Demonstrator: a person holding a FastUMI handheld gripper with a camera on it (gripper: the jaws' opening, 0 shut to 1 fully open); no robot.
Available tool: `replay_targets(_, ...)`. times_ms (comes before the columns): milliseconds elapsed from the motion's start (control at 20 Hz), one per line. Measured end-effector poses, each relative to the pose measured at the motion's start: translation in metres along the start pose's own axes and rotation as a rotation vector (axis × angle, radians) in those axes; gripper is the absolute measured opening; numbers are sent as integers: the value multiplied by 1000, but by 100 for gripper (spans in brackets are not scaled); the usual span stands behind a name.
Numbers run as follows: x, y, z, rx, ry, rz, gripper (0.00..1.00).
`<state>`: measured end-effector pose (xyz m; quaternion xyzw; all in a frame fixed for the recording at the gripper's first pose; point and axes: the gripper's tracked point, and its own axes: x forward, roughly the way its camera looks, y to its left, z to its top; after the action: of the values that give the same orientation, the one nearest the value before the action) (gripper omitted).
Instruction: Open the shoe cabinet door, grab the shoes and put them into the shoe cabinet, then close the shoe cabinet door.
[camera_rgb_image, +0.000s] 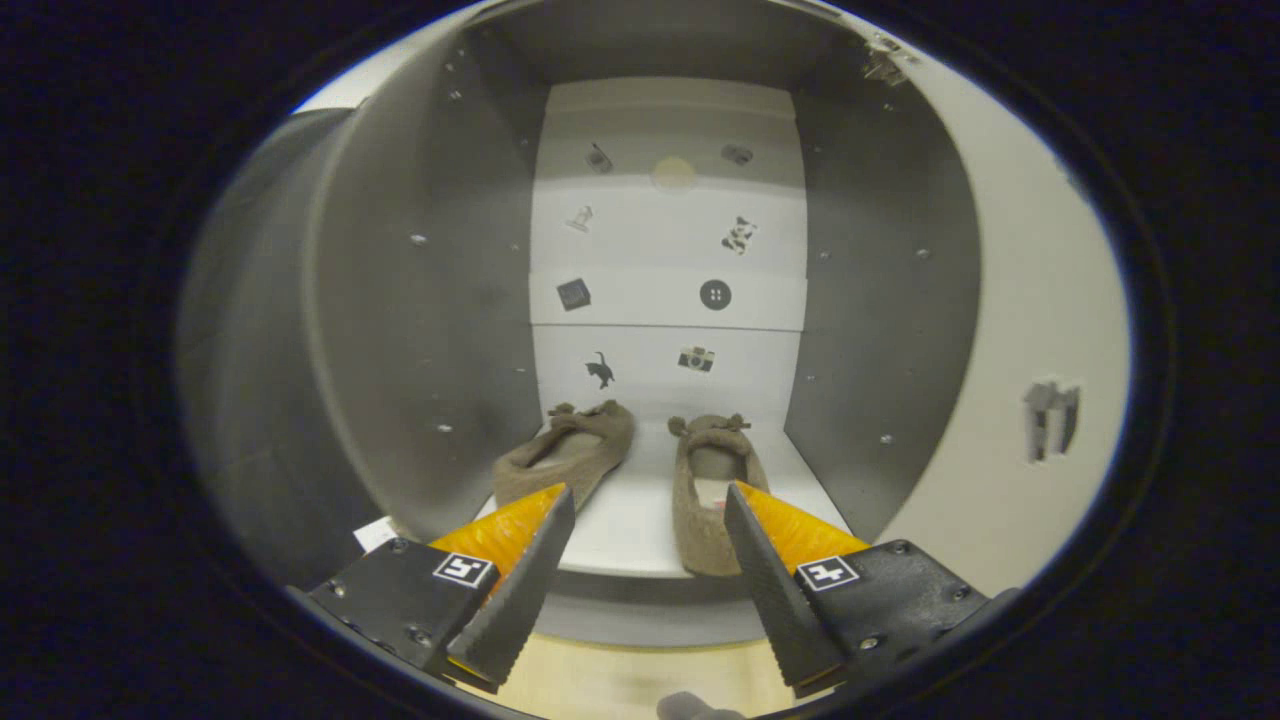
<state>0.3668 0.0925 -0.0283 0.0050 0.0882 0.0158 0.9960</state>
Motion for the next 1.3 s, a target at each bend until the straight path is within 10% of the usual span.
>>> replay_targets(750,-277,-12,-36,19,-119,14,98)
replay_targets(1300,-397,-159,-80,63,-121,-162,98)
